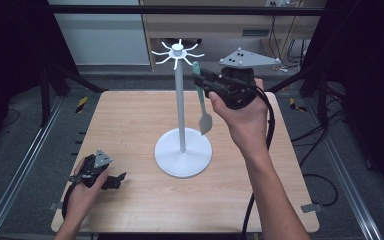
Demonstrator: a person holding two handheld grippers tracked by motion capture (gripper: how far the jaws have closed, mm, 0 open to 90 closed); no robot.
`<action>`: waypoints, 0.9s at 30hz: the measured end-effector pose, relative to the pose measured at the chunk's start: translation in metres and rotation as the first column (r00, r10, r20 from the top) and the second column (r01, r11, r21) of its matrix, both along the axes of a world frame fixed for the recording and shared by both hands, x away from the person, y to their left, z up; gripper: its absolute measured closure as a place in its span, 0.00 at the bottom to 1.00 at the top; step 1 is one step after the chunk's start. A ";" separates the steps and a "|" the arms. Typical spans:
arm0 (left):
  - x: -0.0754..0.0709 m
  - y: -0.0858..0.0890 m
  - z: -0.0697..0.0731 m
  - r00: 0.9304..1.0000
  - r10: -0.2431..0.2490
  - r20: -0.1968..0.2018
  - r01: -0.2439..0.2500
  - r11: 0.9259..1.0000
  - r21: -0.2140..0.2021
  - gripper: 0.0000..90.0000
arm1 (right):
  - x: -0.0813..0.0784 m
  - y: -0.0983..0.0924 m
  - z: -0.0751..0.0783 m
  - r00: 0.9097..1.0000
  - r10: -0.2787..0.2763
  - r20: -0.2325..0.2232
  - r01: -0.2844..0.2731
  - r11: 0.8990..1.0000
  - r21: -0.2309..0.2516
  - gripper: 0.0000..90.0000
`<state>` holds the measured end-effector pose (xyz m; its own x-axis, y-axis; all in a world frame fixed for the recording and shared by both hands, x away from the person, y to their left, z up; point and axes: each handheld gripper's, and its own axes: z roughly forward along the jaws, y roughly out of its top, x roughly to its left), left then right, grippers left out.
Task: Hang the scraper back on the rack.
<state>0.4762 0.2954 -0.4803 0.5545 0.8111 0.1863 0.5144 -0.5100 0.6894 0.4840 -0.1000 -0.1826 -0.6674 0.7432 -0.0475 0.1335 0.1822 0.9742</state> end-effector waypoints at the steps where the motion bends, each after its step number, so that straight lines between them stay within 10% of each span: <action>1: 0.000 0.000 0.000 1.000 -0.001 -0.001 0.001 1.000 0.000 0.04 | 0.001 0.000 0.000 1.000 0.001 -0.003 -0.001 1.000 -0.002 0.83; 27: 0.000 -0.001 0.000 1.000 -0.002 -0.002 0.002 1.000 0.005 0.04 | 0.009 0.007 -0.004 0.999 0.014 -0.029 -0.014 1.000 -0.002 0.82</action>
